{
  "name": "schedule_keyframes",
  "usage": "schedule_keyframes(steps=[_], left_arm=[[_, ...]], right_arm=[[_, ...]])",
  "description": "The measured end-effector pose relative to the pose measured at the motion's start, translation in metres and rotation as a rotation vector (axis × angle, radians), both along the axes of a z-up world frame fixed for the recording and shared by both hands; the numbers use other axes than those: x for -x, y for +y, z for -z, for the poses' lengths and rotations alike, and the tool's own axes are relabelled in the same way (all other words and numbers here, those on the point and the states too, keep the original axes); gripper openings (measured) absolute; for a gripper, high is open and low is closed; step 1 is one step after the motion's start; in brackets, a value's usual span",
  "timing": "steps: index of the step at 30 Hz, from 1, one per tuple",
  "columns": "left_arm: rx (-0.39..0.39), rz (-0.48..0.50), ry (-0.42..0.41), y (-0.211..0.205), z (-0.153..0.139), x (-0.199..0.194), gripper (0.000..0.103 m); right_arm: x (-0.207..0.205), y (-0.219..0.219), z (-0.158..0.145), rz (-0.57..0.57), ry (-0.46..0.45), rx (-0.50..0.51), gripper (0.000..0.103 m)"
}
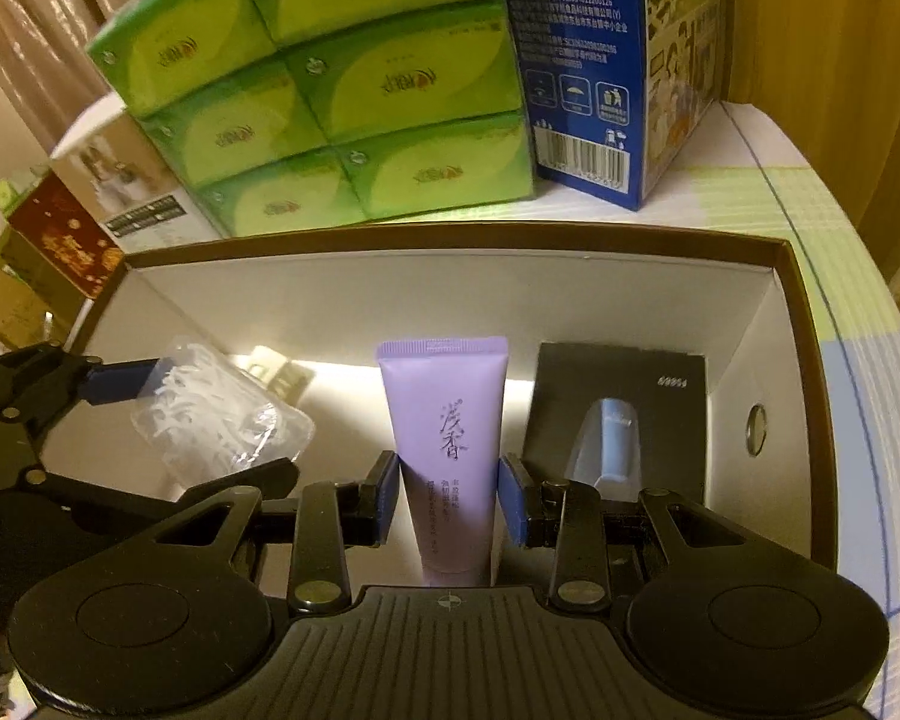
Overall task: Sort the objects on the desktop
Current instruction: 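Open the right tool releasing the tube in the box while the left tool releases the floss box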
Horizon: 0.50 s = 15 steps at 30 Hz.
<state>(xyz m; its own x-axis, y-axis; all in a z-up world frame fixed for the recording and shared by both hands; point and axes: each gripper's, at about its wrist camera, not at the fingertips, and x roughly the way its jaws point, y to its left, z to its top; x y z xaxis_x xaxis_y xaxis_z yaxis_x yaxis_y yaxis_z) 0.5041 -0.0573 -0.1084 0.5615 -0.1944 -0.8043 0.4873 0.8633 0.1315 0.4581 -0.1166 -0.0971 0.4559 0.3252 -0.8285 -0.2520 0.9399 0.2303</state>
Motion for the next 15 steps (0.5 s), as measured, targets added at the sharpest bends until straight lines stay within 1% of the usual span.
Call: schedule_keyframes(steps=[3, 5, 8, 15], left_arm=[[0.002, -0.003, 0.004, 0.0009, 0.0057, -0.0028, 0.083], [0.002, -0.002, 0.006, 0.0016, 0.0075, -0.0035, 0.083], [-0.008, -0.001, 0.009, 0.0013, 0.0093, -0.0053, 0.083], [-0.016, 0.007, 0.011, -0.0039, 0.0105, -0.0093, 0.083]], right_arm=[[-0.0006, -0.0002, -0.0023, -0.013, -0.027, 0.004, 0.036], [0.0001, -0.0004, -0.0039, -0.016, -0.039, 0.024, 0.039], [0.0013, -0.0043, -0.0026, -0.010, -0.030, 0.019, 0.044], [0.0049, -0.0087, -0.0008, 0.003, -0.021, 0.023, 0.048]])
